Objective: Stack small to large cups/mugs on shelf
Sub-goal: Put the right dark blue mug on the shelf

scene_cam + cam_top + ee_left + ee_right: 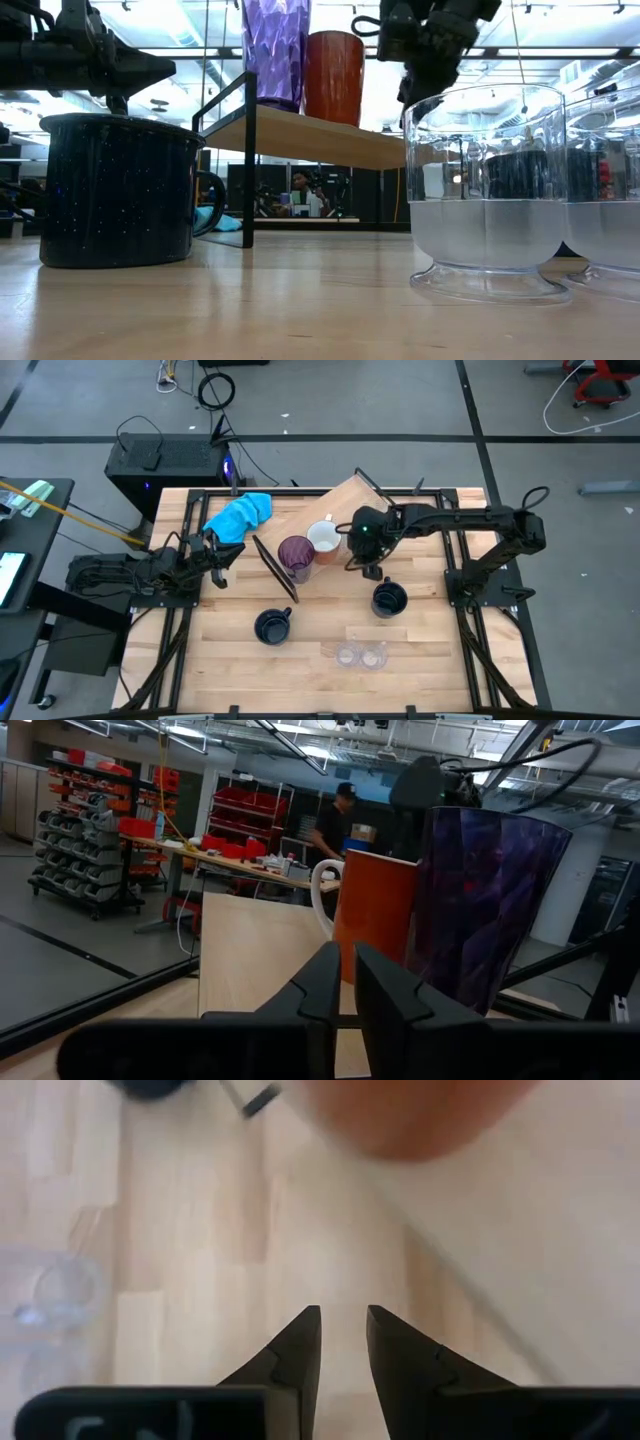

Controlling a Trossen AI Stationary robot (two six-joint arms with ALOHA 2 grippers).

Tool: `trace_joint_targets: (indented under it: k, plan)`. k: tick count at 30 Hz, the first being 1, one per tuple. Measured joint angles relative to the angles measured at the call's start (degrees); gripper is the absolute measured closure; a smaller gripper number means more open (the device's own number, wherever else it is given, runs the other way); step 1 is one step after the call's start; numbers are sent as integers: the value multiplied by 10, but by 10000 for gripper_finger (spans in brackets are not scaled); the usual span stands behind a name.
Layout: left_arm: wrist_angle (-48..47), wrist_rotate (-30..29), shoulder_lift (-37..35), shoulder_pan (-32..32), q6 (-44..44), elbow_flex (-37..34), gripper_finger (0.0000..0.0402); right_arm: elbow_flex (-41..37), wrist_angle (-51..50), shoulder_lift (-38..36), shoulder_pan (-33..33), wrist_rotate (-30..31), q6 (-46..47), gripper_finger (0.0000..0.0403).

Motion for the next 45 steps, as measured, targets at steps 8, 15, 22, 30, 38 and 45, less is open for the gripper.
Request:
trace_joint_targets:
  k: [8,15,22,30,38,45]
  plan:
    - [0,0,0,0,0,0,371,0,-30,0,89,8,45,296]
    - [0,0,0,0,0,0,373,-30,-46,-1,156,22,145,259]
    - [0,0,0,0,0,0,363,-41,-54,0,209,32,206,208]
    - [0,0,0,0,0,0,370,-64,-89,0,241,71,260,183]
    - [0,0,0,0,0,0,368,-95,-86,0,258,71,286,187]
    - [0,0,0,0,0,0,361,-120,-84,0,259,79,293,201]
